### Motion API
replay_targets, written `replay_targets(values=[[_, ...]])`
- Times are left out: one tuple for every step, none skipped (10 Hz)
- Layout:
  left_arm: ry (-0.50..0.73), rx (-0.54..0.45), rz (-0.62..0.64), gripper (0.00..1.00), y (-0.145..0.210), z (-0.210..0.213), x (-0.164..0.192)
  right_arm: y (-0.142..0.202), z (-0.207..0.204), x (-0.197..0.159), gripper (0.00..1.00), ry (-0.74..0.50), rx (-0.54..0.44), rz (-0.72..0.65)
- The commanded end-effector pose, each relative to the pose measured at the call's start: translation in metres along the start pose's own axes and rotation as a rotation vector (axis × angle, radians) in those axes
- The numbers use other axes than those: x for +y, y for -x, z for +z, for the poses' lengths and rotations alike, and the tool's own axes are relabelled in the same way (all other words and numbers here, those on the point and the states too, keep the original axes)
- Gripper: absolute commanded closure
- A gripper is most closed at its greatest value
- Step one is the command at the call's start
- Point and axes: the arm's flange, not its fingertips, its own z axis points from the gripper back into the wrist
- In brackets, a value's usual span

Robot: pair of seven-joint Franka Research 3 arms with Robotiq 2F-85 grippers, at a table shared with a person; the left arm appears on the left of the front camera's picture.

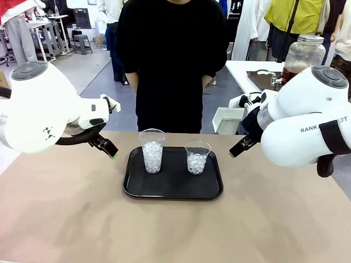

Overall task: Pour the drink into the iced cup.
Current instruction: Pick up the iced cup indicated by the human and present it to them.

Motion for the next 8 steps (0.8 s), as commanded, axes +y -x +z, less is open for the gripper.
replay_targets(values=[[-0.001,-0.009,-0.001,0.0,-0.001,0.0,0.0,-0.001,0.002,-0.001,0.0,0.001,-0.006,-0.001],[-0.001,-0.009,-0.001,0.0,-0.001,0.0,0.0,-0.001,0.002,-0.001,0.0,0.001,-0.006,-0.001],[0.0,0.0,0.0,0.0,0.0,0.0,0.0,0.0,0.0,0.0,0.0,0.0,0.0,0.0],[0.024,-0.025,0.026,0.0,-0.007,0.015,0.002,-0.009,0.016,-0.009,0.0,-0.044,-0.005,-0.038],[0.041,-0.062,0.037,0.0,-0.015,0.032,0.004,-0.018,0.034,-0.019,0.0,-0.135,-0.023,-0.069],[0.073,-0.091,0.068,0.0,-0.02,0.05,0.008,-0.024,0.048,-0.029,0.0,-0.199,-0.03,-0.112],[0.117,-0.12,0.098,0.0,-0.023,0.067,0.012,-0.028,0.061,-0.037,0.0,-0.255,-0.04,-0.139],[0.197,-0.13,0.144,0.0,-0.027,0.083,0.021,-0.032,0.073,-0.045,0.0,-0.354,-0.038,-0.172]])
